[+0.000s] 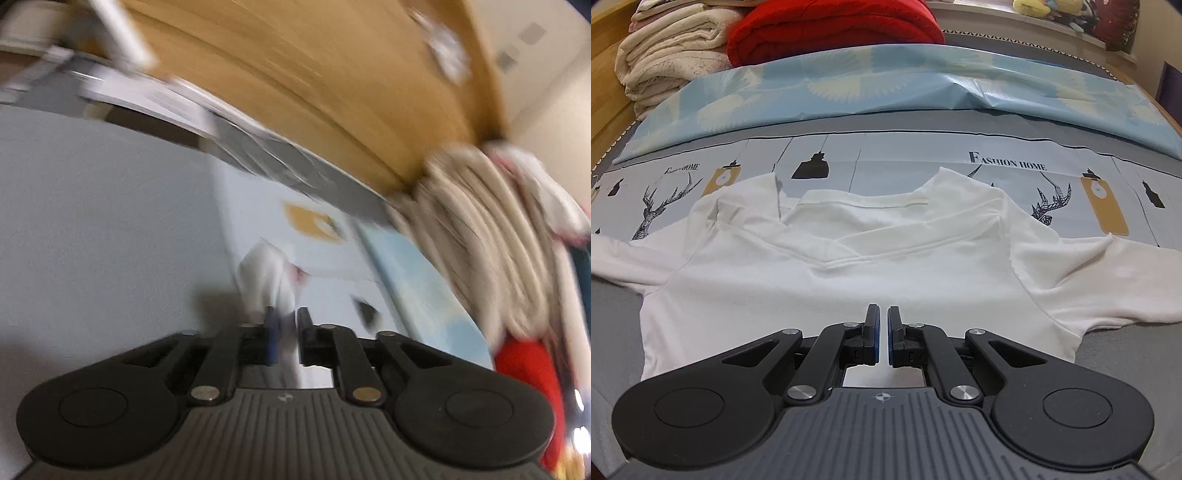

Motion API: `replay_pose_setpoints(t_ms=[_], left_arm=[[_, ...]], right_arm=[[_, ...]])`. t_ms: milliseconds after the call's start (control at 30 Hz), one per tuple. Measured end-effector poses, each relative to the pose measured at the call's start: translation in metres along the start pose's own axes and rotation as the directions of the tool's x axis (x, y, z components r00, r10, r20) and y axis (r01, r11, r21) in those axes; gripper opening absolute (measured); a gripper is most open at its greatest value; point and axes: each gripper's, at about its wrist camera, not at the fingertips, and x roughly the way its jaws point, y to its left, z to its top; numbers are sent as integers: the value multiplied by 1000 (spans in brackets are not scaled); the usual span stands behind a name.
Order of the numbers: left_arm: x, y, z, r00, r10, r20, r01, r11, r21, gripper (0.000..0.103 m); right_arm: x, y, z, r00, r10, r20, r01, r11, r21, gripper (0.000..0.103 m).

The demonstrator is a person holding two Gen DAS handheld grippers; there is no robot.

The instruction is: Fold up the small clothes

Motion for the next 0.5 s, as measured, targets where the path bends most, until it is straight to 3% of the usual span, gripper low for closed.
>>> replay_pose_setpoints(t_ms=[67, 167, 300, 367, 433, 467, 500], left_arm=[[-4, 11, 1, 998, 55, -30, -56, 998, -17, 41], [2, 34, -5, 985, 108, -133, -120, 990, -81, 41], [1, 65, -14, 969, 149, -198, -193, 956, -223, 41], [6, 75, -16, 969, 120, -214, -174, 951, -257, 39], [16, 73, -18, 978, 71, -196, -113, 971, -210, 37], [21, 73, -18, 981, 51, -189, -85, 980, -177, 32], [27, 71, -18, 981, 25, -193, -54, 988, -143, 14]], right_arm=[[0, -1, 0, 1000, 4, 2, -4, 1000, -4, 4], [-1, -1, -1, 1000, 11, 4, -11, 1000, -9, 4], [-3, 0, -2, 1000, 18, 5, -18, 1000, -10, 4], [-4, 2, -2, 1000, 23, 8, -23, 1000, -12, 4], [-5, 7, -2, 1000, 27, 9, -27, 1000, -13, 4], [-6, 8, -2, 999, 31, 10, -31, 999, -17, 4], [-6, 9, -2, 999, 32, 10, -32, 999, -20, 4]])
